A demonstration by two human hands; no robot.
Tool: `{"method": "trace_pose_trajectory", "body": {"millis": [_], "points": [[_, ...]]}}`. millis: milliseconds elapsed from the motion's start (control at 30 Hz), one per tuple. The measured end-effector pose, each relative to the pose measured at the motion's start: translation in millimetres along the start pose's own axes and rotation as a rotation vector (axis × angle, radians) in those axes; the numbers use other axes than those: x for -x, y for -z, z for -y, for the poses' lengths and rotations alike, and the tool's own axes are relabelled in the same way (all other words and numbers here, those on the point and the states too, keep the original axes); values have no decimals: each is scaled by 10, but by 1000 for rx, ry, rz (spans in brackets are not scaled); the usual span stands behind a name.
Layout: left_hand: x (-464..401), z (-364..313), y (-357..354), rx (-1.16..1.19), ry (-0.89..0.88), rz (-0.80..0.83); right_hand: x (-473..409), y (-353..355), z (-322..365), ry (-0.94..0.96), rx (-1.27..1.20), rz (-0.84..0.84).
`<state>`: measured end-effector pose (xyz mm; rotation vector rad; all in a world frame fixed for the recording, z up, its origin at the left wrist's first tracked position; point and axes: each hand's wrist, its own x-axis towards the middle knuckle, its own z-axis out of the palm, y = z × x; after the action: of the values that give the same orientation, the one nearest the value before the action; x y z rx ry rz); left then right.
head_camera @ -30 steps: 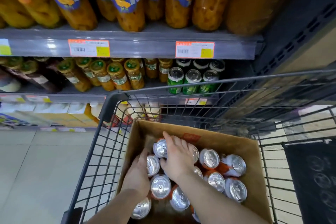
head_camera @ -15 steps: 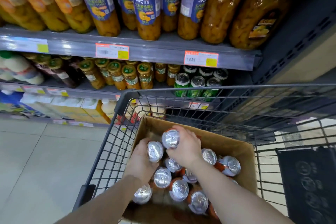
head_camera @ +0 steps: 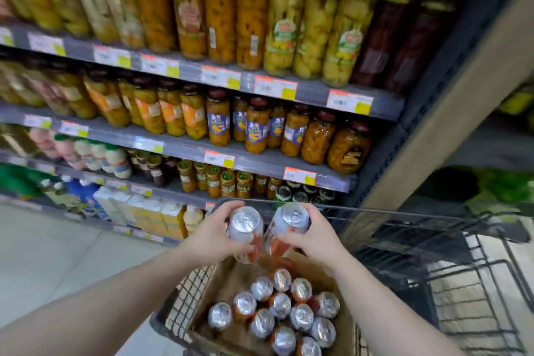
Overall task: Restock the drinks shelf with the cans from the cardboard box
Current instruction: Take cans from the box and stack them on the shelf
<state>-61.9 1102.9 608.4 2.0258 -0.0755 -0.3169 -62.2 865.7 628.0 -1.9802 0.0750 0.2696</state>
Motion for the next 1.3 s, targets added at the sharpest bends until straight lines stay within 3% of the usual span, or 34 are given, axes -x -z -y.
{"method": "trace_pose_trajectory", "body": {"millis": [267, 467, 833, 1300], "points": [[109, -973, 790, 172, -132, -78, 19, 188, 1210, 224, -134, -15], [369, -1322, 1591, 316, -259, -163, -46, -175, 2045, 320, -204, -38], [1014, -1047, 4068, 455, -406, -196, -26, -2014, 3878, 462, -332, 14], [1307, 65, 6889, 372, -336, -524, -1002, -4523, 5631, 558, -262, 154]]}}
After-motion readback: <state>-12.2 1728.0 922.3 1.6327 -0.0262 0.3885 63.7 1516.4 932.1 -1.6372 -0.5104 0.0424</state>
